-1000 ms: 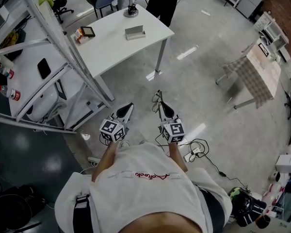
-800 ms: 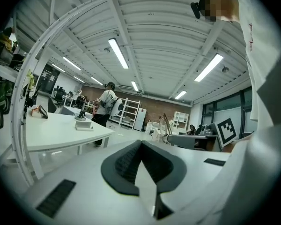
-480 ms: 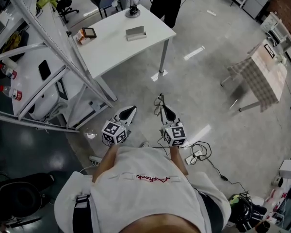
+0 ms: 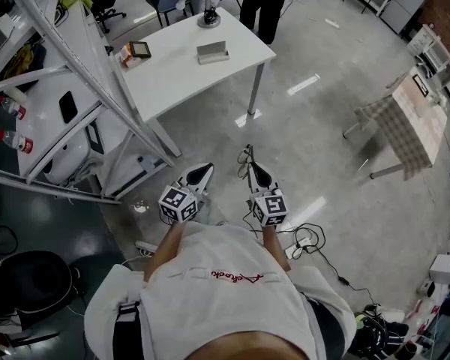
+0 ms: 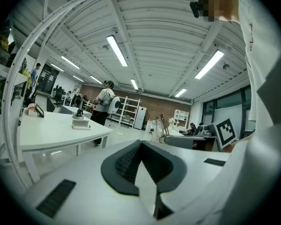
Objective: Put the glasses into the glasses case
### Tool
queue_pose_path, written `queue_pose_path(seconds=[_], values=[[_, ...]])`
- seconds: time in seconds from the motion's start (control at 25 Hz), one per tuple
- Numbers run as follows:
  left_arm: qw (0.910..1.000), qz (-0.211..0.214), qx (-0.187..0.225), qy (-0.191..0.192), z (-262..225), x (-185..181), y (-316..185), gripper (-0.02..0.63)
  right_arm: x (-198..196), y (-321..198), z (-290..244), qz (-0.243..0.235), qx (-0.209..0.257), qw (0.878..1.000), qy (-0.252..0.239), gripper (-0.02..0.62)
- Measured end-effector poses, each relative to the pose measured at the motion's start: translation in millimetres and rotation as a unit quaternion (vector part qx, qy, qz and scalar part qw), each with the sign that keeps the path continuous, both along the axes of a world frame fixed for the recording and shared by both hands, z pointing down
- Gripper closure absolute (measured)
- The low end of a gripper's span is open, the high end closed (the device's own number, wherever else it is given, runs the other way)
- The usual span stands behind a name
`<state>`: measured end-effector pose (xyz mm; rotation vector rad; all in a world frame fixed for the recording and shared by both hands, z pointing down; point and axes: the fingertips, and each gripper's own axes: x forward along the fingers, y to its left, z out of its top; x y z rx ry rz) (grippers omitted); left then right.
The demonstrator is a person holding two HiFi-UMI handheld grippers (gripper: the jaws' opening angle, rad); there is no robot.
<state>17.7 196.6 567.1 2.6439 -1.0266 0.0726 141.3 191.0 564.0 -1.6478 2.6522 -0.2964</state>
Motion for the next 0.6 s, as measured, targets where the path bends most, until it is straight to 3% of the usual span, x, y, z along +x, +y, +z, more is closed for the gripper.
queue_pose_path(seconds=[0.6], values=[[0.9996,0.023,0.001,0.018,6.7,22.8,-60.5,0.58,10.2,-55.8,5.0,0.011,-0.001,1.0,0.016,0.581]])
